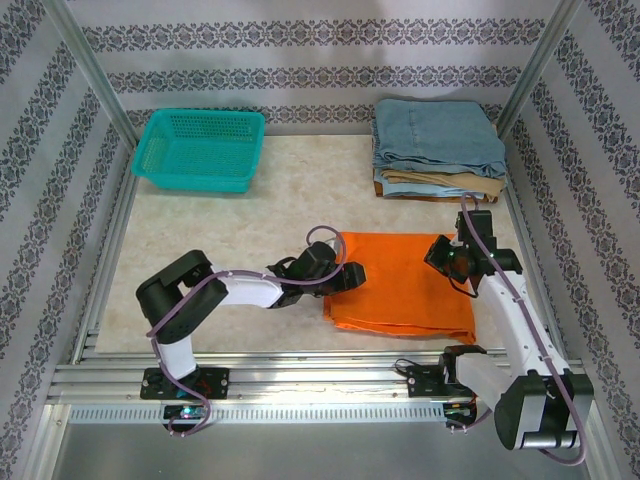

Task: Fold and stack the trousers

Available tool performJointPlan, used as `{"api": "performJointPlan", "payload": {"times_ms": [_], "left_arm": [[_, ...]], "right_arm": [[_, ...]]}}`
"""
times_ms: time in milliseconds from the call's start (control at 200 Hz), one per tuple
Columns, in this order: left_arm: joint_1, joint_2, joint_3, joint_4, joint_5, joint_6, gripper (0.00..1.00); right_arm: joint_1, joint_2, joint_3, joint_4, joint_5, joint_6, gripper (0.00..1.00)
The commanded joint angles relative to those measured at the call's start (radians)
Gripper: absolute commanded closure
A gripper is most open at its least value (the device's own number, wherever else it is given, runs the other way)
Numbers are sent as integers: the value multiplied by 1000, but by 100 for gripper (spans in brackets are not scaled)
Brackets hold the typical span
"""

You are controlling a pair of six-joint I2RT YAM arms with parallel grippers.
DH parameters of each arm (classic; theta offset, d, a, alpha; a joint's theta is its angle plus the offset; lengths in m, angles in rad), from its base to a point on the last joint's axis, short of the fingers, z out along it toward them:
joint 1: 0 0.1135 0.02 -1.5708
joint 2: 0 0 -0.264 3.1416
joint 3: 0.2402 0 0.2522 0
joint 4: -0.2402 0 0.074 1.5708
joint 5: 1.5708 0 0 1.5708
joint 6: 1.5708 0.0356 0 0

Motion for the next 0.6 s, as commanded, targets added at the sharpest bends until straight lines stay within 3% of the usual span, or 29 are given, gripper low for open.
{"api": "performJointPlan", "payload": {"times_ms": [0, 55, 140, 245, 355, 395, 435, 480, 510, 595], "left_arm": [[1, -85, 21, -310, -11, 113, 23], [27, -119, 73, -420, -24, 200, 0], [84, -143, 155, -555, -57, 309, 0], [154, -135, 222, -549, -67, 392, 0], [234, -19, 350, -482, 51, 441, 0], [247, 45, 420, -478, 82, 450, 6], [257, 117, 507, -490, 96, 463, 18], [263, 203, 622, -508, 122, 470, 51], [266, 275, 703, -523, 134, 468, 65], [268, 448, 898, -514, 145, 461, 67]], "right_arm": [[-14, 4, 32, -5, -37, -39, 86], [-20, 4, 31, -2, -44, -49, 85], [-32, 3, 26, 11, -59, -62, 83], [-39, 5, 19, 30, -74, -75, 80], [-48, 4, 1, 63, -82, -66, 77], [-53, 3, -9, 82, -89, -58, 77], [-57, 3, -17, 93, -91, -50, 76], [-59, 7, -22, 99, -79, -40, 74], [-65, 14, -21, 100, -77, -40, 74], [-81, 38, -18, 115, -108, -36, 74]]}}
